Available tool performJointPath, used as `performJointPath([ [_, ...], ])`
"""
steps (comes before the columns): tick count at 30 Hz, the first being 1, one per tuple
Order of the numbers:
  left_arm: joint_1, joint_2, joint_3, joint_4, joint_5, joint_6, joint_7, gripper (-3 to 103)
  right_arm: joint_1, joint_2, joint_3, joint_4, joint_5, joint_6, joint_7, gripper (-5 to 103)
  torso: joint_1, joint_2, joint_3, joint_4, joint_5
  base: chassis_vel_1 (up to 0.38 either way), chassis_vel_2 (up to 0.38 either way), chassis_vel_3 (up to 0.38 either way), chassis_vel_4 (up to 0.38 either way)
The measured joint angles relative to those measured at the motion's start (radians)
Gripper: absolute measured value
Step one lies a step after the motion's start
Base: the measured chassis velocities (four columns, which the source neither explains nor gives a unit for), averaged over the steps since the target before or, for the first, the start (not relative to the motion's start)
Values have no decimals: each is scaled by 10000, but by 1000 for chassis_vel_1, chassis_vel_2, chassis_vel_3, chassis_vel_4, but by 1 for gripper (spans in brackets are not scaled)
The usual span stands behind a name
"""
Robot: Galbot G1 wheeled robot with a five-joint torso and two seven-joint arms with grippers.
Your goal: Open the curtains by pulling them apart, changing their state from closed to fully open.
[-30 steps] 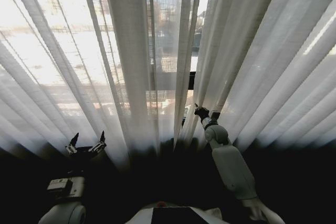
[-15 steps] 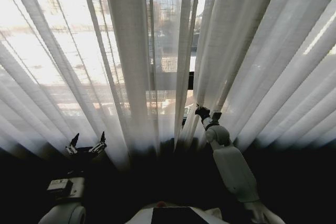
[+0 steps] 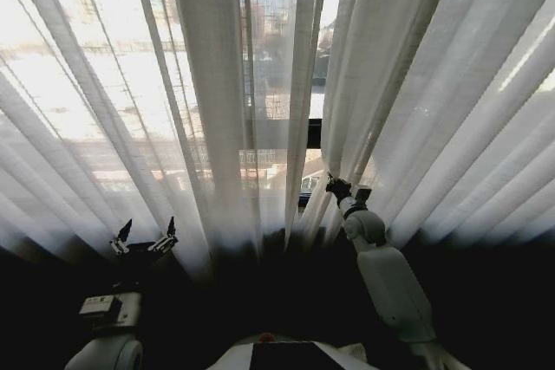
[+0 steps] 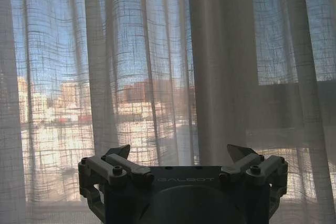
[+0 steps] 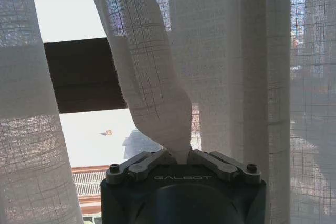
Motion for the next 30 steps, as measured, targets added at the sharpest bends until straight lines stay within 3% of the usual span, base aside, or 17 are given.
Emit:
performJointPath([
  [13,50,27,38,38,60,-7,25,100,-168,-104,213,118,18,14,-10,0,0,0,1,-2,3,-238,-230,235,231],
  [30,26,-7,176,170,148,-78,58,100,-314,-178,552,202,72,49,-38,0,-2,-1,0,-1,6,-350,-350,347,356],
])
